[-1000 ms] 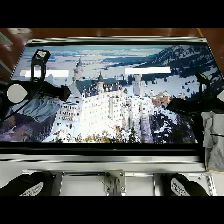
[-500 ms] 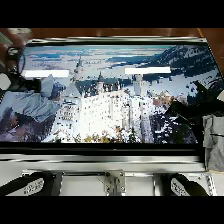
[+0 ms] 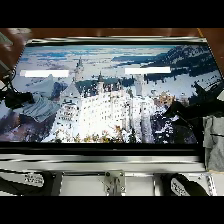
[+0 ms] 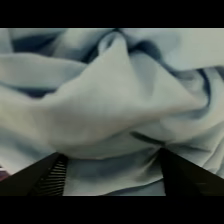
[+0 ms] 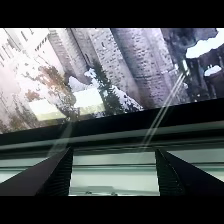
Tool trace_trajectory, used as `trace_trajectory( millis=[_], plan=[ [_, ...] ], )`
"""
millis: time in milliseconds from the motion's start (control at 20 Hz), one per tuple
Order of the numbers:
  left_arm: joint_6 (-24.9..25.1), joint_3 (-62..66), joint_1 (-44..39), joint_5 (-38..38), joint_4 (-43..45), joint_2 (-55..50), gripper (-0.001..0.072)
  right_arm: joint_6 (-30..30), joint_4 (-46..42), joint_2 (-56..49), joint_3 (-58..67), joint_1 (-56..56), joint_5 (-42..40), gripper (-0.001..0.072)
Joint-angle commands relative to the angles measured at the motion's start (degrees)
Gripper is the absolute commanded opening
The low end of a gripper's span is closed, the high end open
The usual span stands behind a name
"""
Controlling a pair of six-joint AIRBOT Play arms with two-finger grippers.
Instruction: Fold the shirts.
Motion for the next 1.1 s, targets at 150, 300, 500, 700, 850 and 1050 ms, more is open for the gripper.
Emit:
trace_trajectory(
  millis=[150,300,500,700,850,1050],
  plan=[
    [4.6,0.2,-1.6,3.5,-8.9,-5.4,0.0607,0.5,-0.7,0.0,0.0,0.0,-1.6,0.063],
    [4.5,1.7,-1.6,0.4,-9.4,-4.9,0.0037,-0.1,-0.7,0.0,0.0,0.0,-1.9,0.0631],
    [5.8,6.0,-2.0,-2.0,-17.7,3.2,0.0037,-1.0,-0.6,0.0,0.0,0.0,-2.2,0.063],
    [12.3,6.0,-6.1,1.8,-34.8,19.1,0.0037,-6.0,0.2,0.0,0.0,0.0,-1.9,0.0629],
    [12.6,6.0,-14.3,1.8,-40.9,30.6,0.0037,-9.1,0.0,0.0,0.0,0.0,-3.0,0.0629],
    [8.8,5.9,-31.3,2.0,-40.8,36.9,0.0038,-10.4,-0.2,0.0,0.0,0.0,-2.6,0.0629]
  ],
)
